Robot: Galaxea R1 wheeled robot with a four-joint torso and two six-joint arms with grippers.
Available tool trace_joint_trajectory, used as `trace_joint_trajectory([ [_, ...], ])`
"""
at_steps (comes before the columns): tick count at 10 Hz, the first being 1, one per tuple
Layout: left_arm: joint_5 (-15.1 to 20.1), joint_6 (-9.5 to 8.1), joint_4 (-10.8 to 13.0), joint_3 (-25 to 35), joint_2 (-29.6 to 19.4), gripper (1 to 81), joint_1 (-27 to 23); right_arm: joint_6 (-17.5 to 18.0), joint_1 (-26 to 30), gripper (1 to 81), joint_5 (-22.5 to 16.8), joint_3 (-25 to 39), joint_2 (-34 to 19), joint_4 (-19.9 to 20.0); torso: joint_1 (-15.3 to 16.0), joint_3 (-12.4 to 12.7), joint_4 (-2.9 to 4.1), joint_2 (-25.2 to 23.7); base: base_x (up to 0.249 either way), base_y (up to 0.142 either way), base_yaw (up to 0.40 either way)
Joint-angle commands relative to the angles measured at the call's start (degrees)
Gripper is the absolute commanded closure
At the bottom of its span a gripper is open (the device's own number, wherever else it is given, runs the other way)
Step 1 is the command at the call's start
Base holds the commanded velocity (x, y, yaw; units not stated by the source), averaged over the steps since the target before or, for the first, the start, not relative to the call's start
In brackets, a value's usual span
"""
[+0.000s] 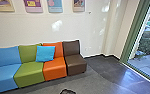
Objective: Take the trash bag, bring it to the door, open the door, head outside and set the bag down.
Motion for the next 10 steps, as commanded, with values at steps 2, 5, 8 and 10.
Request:
trace_joint_trajectory([
  [2,3.4,0.09,-1.2,0.4,-0.5,1.0,-2.0,0.1,2.3,1.0,-3.8,0.4,-0.4,0.4,0.0,0.0,0.00,0.0,0.106,0.000,0.000],
  [5,3.4,0.09,-2.7,0.3,-0.7,1.0,-2.2,0.1,2.2,1.0,-3.8,0.4,-0.4,0.4,0.0,0.0,0.00,0.0,0.123,0.000,0.000],
  [8,3.3,0.09,-3.0,0.1,-0.7,1.0,-2.2,0.1,2.2,1.0,-3.9,0.4,-0.4,0.3,0.0,0.0,0.00,0.0,0.124,0.000,0.000],
  [10,3.3,0.09,-3.0,0.1,-0.7,1.0,-2.3,0.1,2.1,1.0,-3.8,0.4,-0.4,0.1,0.0,0.0,0.00,0.0,0.124,0.000,0.000],
])
